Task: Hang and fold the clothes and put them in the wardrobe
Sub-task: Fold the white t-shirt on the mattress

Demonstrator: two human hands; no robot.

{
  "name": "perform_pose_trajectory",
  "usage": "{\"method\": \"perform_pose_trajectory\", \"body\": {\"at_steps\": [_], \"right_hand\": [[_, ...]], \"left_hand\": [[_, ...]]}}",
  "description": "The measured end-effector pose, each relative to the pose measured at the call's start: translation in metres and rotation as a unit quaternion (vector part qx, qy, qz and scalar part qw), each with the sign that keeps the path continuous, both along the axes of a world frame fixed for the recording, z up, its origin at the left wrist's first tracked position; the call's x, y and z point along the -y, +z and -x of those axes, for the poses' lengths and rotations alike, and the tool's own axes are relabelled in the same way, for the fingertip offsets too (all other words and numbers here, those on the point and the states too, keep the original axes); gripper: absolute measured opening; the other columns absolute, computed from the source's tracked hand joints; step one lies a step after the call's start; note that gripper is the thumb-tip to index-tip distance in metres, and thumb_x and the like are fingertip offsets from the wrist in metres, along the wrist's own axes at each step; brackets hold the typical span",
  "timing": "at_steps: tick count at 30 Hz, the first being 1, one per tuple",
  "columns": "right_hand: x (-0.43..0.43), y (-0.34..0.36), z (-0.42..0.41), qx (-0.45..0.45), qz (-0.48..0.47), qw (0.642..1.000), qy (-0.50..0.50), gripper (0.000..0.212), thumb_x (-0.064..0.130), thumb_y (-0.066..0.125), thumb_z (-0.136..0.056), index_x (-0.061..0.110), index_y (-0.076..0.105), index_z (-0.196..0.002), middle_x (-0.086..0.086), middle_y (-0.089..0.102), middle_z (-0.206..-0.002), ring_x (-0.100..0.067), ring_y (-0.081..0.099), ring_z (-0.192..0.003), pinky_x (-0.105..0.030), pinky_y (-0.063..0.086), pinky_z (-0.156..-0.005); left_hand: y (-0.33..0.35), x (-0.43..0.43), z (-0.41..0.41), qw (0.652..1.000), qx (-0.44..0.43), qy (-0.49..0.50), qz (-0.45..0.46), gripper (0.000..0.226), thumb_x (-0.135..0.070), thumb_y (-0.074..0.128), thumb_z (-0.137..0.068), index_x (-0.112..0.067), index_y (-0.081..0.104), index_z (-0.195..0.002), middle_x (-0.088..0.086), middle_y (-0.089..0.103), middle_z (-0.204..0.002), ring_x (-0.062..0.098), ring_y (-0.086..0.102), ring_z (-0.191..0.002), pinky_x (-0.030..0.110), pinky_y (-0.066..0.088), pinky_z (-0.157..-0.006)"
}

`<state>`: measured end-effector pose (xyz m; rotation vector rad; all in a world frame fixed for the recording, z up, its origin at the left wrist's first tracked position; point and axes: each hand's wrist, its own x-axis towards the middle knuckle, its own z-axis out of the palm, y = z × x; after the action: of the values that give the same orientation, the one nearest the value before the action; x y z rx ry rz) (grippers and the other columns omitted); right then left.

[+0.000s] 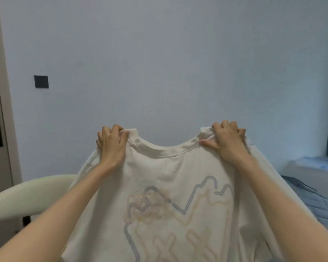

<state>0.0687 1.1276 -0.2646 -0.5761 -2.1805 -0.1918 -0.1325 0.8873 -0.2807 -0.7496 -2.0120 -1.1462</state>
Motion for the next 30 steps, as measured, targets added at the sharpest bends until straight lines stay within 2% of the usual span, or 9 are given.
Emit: {"method": "perform_pose_trajectory", "body": {"at_steps": [5, 8, 11, 13, 16, 20, 24, 27, 30], "right_hand": [[-0.041, -0.107, 0.037, 0.156, 0.098, 0.982, -0.043, 0.042, 0.046, 0.047, -0.092, 0.014, 0.049, -0.119, -0.008, 0.047, -0.119, -0.028, 0.039, -0.114, -0.037, 0.029, -0.086], [-0.063, -0.152, 0.059, 0.209, 0.154, 0.965, -0.046, 0.025, 0.032, 0.04, -0.095, 0.011, 0.047, -0.106, -0.01, 0.046, -0.117, -0.027, 0.039, -0.112, -0.035, 0.025, -0.081], [-0.079, -0.184, 0.079, 0.255, 0.175, 0.95, -0.053, 0.015, 0.024, 0.031, -0.098, 0.012, 0.039, -0.096, -0.009, 0.042, -0.11, -0.026, 0.037, -0.105, -0.034, 0.021, -0.077], [-0.088, -0.201, 0.092, 0.28, 0.161, 0.945, -0.059, 0.012, 0.018, 0.027, -0.098, 0.012, 0.037, -0.095, -0.007, 0.038, -0.102, -0.023, 0.032, -0.095, -0.034, 0.021, -0.075], [-0.104, -0.221, 0.112, 0.29, 0.134, 0.945, -0.075, 0.016, 0.005, 0.03, -0.094, 0.009, 0.044, -0.101, -0.008, 0.043, -0.105, -0.022, 0.029, -0.09, -0.033, 0.02, -0.073], [-0.127, -0.238, 0.135, 0.259, 0.131, 0.955, -0.062, 0.032, 0.0, 0.037, -0.09, 0.011, 0.054, -0.115, -0.007, 0.05, -0.113, -0.027, 0.041, -0.104, -0.035, 0.027, -0.078], [-0.139, -0.253, 0.151, 0.186, 0.165, 0.966, -0.066, 0.033, 0.001, 0.041, -0.09, 0.012, 0.063, -0.112, -0.01, 0.045, -0.107, -0.03, 0.04, -0.104, -0.032, 0.031, -0.066], [-0.143, -0.261, 0.163, 0.146, 0.242, 0.956, -0.072, 0.032, 0.0, 0.038, -0.089, 0.013, 0.064, -0.102, -0.009, 0.047, -0.098, -0.03, 0.045, -0.09, -0.032, 0.034, -0.061], [-0.15, -0.273, 0.181, 0.085, 0.417, 0.904, -0.043, 0.034, 0.004, 0.032, -0.084, 0.02, 0.059, -0.096, -0.007, 0.067, -0.088, -0.032, 0.061, -0.074, -0.035, 0.051, -0.068]], "left_hand": [[-0.111, -0.021, 0.043, 0.975, 0.128, -0.046, 0.178, 0.09, -0.077, 0.027, -0.051, -0.011, 0.052, -0.105, 0.012, 0.041, -0.108, 0.027, 0.033, -0.11, 0.033, 0.026, -0.086], [-0.159, -0.03, 0.07, 0.946, 0.167, -0.074, 0.268, 0.066, -0.066, 0.042, -0.06, -0.013, 0.047, -0.098, 0.007, 0.037, -0.101, 0.02, 0.029, -0.101, 0.028, 0.024, -0.079], [-0.193, -0.043, 0.093, 0.922, 0.169, -0.083, 0.338, 0.02, -0.032, 0.046, -0.082, -0.013, 0.04, -0.081, 0.004, 0.034, -0.088, 0.022, 0.029, -0.094, 0.026, 0.017, -0.071], [-0.21, -0.054, 0.108, 0.922, 0.157, -0.08, 0.345, 0.016, -0.023, 0.039, -0.083, -0.016, 0.033, -0.071, 0.005, 0.038, -0.079, 0.027, 0.037, -0.09, 0.027, 0.013, -0.067], [-0.225, -0.075, 0.127, 0.928, 0.164, -0.069, 0.327, 0.012, -0.009, 0.046, -0.094, -0.01, 0.041, -0.083, 0.02, 0.053, -0.095, 0.036, 0.046, -0.098, 0.032, 0.022, -0.072], [-0.236, -0.1, 0.146, 0.937, 0.228, -0.035, 0.261, 0.011, -0.016, 0.047, -0.096, -0.006, 0.053, -0.098, 0.014, 0.06, -0.105, 0.035, 0.048, -0.106, 0.037, 0.032, -0.077], [-0.246, -0.118, 0.166, 0.933, 0.212, 0.045, 0.288, 0.021, -0.026, 0.047, -0.096, -0.011, 0.061, -0.098, 0.014, 0.055, -0.11, 0.034, 0.046, -0.109, 0.039, 0.035, -0.084], [-0.252, -0.13, 0.175, 0.939, 0.211, 0.051, 0.265, 0.02, -0.028, 0.049, -0.094, -0.014, 0.063, -0.093, 0.012, 0.054, -0.105, 0.031, 0.047, -0.099, 0.035, 0.037, -0.077], [-0.263, -0.147, 0.184, 0.932, 0.276, 0.038, 0.234, 0.017, -0.023, 0.045, -0.095, -0.012, 0.058, -0.094, 0.01, 0.063, -0.094, 0.032, 0.056, -0.085, 0.032, 0.039, -0.068]]}}
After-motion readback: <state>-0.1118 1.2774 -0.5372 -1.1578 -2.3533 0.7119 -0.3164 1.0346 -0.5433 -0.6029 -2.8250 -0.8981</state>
